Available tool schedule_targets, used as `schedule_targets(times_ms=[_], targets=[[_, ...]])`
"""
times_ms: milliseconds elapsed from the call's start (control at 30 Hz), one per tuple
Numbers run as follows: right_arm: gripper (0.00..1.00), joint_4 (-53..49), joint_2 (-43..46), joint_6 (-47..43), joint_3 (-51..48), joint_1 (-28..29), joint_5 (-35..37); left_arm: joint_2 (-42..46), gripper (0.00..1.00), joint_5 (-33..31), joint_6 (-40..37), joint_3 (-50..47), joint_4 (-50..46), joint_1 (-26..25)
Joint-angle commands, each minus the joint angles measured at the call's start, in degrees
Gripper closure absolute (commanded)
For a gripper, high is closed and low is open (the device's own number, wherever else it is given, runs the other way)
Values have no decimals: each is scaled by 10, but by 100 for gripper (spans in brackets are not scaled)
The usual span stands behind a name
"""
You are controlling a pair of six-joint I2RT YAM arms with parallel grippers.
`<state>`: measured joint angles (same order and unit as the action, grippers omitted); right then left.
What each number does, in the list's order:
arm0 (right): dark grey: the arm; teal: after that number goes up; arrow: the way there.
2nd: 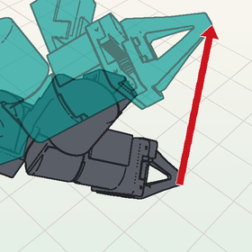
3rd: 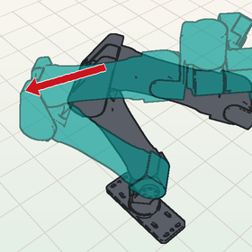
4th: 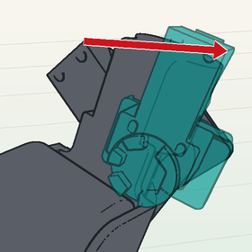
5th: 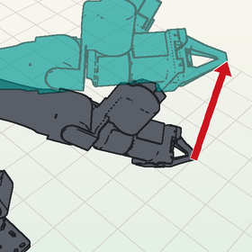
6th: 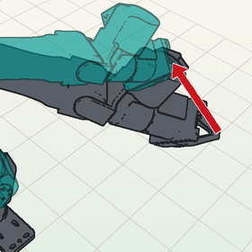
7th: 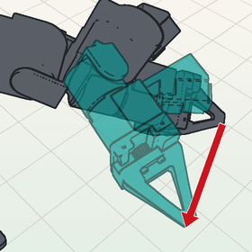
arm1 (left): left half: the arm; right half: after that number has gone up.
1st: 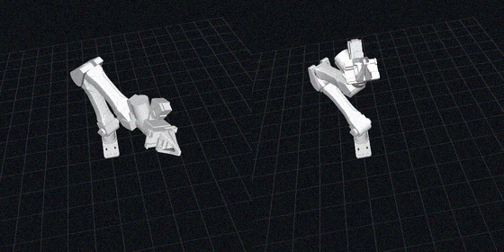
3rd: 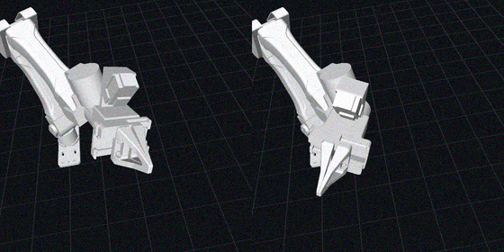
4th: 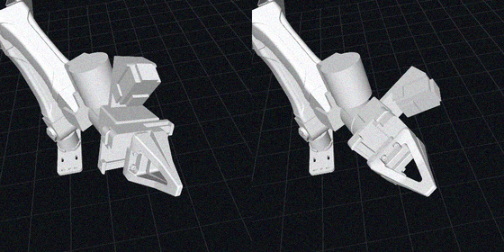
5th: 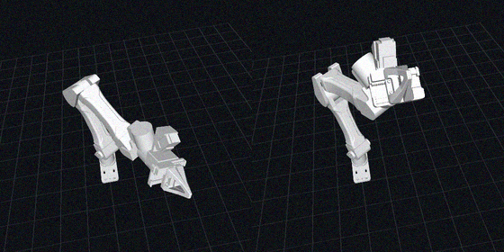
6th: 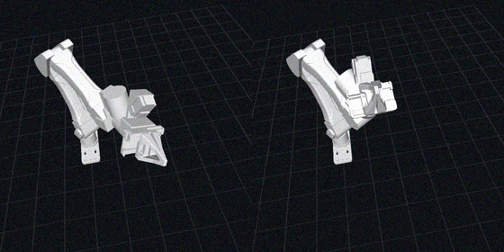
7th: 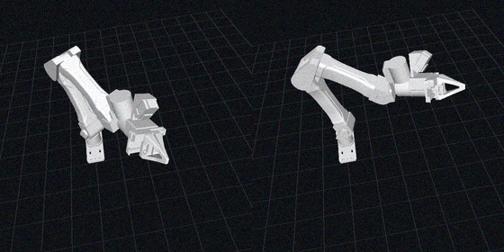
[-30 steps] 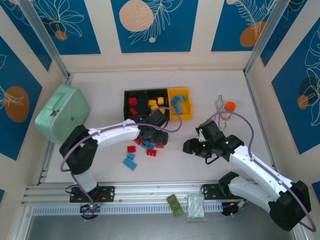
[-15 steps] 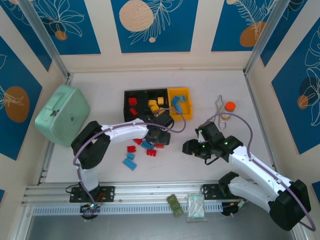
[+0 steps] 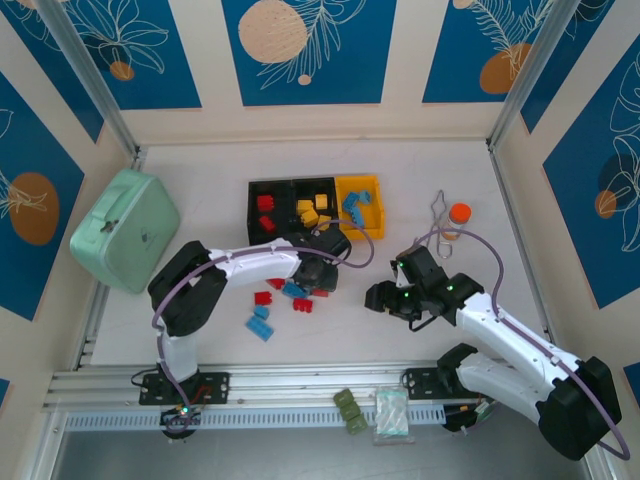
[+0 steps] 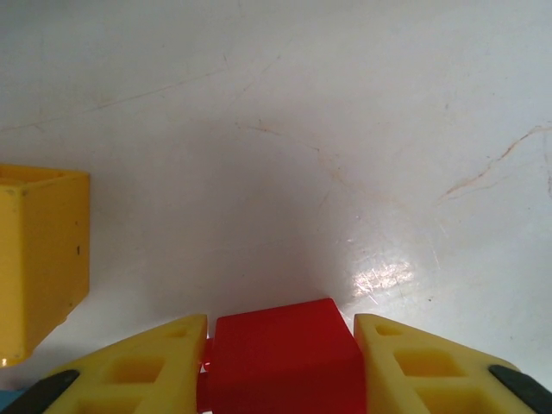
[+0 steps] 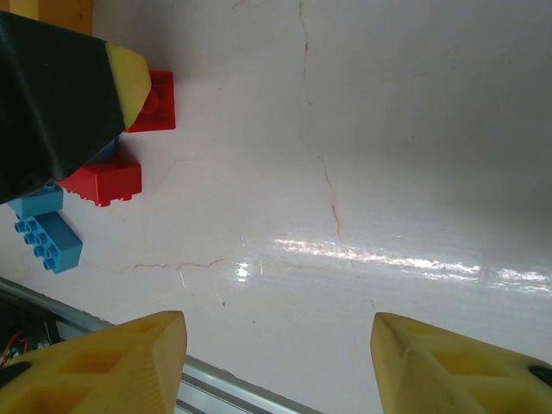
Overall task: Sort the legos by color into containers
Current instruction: Pick up the lego from the center of the table, then place the lego in the container.
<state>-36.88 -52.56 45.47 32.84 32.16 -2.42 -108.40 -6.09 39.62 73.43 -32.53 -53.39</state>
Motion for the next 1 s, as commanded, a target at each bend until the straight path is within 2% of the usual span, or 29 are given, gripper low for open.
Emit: schedule_targets(times_ms=[0,200,433,700,967], targets=[[41,-5,16,4,-6,-2,-12,10,65,-7,1,12,-14,-6],[41,6,18,1,3,14,-16,44,67,-20,-21,26,-31,4],[41,31,-17,2,32,43,-4,89,67,-31,-58,50,-63,46],[41,60,-79,-5,78,70,3,118,67,-38,-107,87,-84,139],[41,84,-118,1,89,85,0,56,67,-38,-156,184,-102,239]])
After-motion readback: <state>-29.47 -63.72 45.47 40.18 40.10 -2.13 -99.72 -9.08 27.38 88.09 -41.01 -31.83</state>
